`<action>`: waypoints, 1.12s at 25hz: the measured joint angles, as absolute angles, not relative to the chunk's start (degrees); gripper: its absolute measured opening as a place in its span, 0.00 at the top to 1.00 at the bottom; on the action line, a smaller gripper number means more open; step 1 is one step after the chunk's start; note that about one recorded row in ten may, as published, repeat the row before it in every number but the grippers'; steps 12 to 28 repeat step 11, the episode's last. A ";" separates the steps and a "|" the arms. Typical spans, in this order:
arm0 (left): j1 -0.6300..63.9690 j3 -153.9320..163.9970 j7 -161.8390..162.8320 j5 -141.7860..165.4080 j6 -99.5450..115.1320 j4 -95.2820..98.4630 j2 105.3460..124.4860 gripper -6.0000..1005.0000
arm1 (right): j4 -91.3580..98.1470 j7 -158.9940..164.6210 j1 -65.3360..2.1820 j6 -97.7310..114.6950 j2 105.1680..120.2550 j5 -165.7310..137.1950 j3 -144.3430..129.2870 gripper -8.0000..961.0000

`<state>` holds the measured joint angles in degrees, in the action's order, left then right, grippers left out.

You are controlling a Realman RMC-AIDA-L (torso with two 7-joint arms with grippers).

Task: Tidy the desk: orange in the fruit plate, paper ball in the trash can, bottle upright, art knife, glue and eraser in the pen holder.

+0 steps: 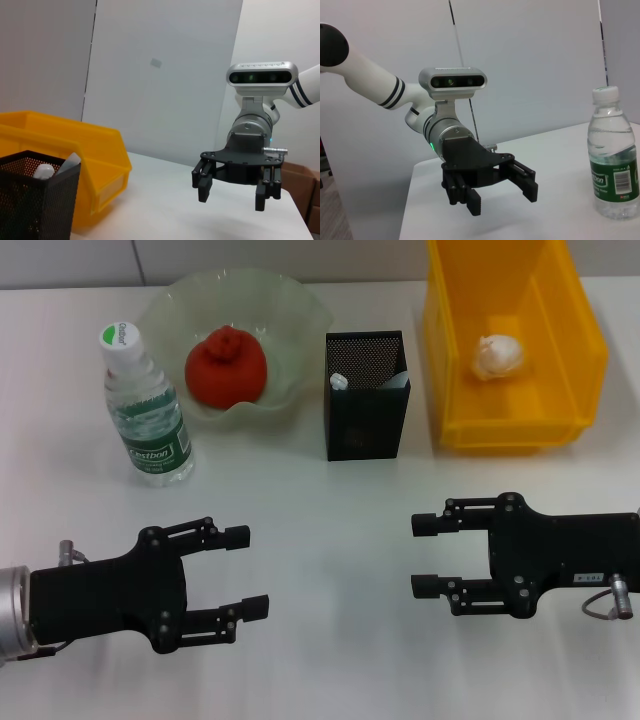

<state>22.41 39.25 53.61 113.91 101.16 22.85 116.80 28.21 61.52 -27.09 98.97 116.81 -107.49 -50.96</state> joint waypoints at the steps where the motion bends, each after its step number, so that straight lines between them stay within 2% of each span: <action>1: 22.41 39.25 53.61 113.91 101.16 22.85 116.80 0.22 | 28.21 61.52 -27.10 98.97 116.81 -107.49 -50.96 0.32; 28: 22.41 39.21 53.61 113.91 101.16 22.85 116.76 0.22 | 28.21 61.84 -27.16 98.96 116.81 -107.49 -51.05 0.32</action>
